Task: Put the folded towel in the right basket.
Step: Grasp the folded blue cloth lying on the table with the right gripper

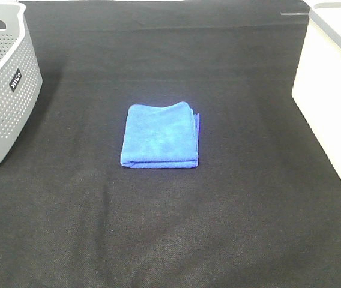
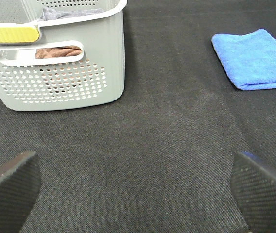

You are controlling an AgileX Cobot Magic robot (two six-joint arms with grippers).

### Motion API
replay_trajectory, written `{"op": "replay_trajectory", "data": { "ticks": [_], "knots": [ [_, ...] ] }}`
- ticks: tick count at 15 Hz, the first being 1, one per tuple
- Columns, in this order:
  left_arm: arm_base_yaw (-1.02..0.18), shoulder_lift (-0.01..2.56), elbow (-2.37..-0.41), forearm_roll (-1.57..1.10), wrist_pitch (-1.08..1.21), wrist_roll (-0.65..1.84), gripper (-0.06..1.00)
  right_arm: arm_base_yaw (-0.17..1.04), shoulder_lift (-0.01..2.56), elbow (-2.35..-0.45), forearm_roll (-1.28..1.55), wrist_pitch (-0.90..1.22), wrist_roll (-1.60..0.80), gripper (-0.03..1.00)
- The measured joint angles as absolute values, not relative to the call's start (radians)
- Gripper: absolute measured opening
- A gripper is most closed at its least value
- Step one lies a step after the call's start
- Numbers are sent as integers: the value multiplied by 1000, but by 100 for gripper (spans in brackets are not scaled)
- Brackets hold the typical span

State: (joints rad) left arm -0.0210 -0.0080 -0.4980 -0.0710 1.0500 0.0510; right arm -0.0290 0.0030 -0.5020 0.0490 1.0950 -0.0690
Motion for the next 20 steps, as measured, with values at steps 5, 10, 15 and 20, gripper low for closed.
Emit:
{"op": "replay_trajectory", "data": {
  "ticks": [5, 10, 15, 20],
  "knots": [
    [-21, -8, -498, -69, 1050, 51, 99, -29, 488, -864, 102, 1201, -65, 94],
    [-21, -8, -498, -68, 1050, 51, 99, -29, 901, -1170, 312, 1210, -149, 93],
    [-21, -8, -498, -66, 1050, 51, 99, 2, 1261, -1179, 663, 1109, -277, 93],
    [-21, -8, -498, -65, 1050, 51, 99, 289, 1758, -1338, 696, 931, -330, 92]
  ]
}}
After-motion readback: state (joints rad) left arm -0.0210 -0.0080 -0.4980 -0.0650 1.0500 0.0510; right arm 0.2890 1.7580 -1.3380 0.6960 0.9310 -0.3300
